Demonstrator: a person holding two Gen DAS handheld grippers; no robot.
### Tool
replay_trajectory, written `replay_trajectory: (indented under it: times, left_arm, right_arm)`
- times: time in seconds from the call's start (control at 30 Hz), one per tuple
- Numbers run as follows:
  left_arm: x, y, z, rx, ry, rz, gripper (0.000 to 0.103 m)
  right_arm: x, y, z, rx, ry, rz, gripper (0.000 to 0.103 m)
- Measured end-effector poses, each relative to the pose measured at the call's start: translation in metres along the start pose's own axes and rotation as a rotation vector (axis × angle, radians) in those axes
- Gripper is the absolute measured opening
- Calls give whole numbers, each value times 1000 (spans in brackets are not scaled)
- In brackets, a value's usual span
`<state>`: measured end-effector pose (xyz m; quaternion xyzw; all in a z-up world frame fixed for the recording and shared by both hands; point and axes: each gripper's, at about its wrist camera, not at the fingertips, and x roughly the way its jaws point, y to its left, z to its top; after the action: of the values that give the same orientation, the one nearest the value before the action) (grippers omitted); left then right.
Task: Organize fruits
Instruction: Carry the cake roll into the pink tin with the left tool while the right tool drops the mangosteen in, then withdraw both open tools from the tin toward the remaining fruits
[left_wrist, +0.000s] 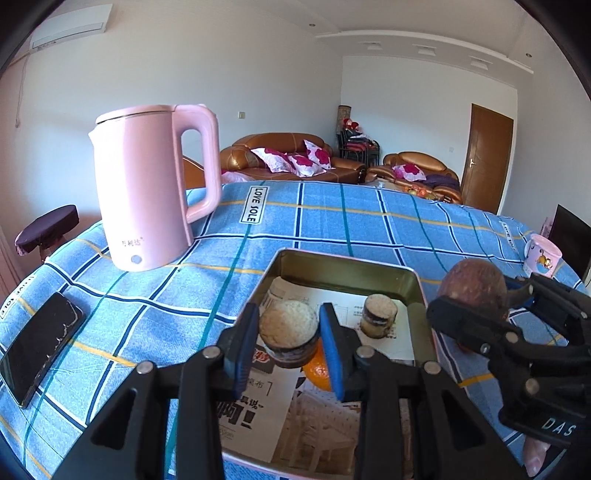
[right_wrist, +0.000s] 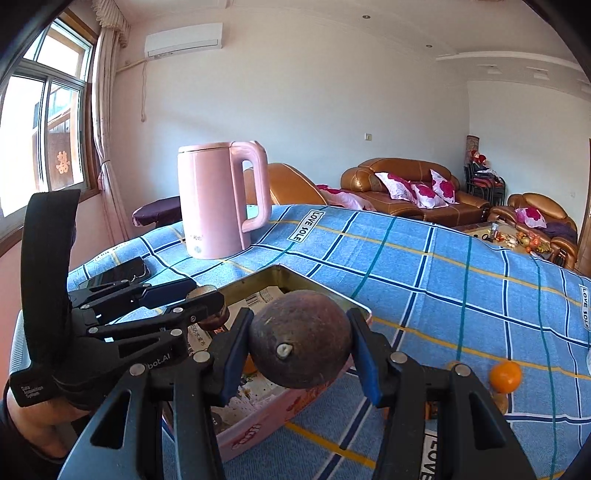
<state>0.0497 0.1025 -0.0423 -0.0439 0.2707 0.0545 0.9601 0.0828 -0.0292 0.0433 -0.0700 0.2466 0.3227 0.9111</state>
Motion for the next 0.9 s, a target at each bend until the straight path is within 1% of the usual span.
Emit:
replay_trajectory:
  times: [0.33,0.57,0.63,0.67,0.7,0.73,0.8,0.87,0.9]
  left_arm:
    - [5,7,-3,-14,36,-13,35]
    - [2,8,-3,-17,24,2,36]
    - [1,9,-4,-25,25,9,39]
    - [1,10,-4,-34,23,14,43]
    - [-1,11,-4,-41,19,15,49]
    - [-3,11,-4,-47,13,15,53]
    - [-9,9,-2,-54,-11,19,69]
    - [-16,2,0,-52,-39,8,74]
    - [-19,-3,1,-45,-48,-3,74]
  right_arm:
    - [33,7,-4,3,73,23,53]
    - [44,10,-8,3,107,35,53]
    - [44,10,-8,9,110,42,54]
    - [43,9,-8,12,107,41,55]
    - [42,8,-8,15,100,38,58]
    - [39,7,-7,19,92,35,61]
    - [32,4,-6,27,76,30,65]
    - [20,-1,-6,30,49,19,67]
    - [12,-5,-6,33,37,3,67]
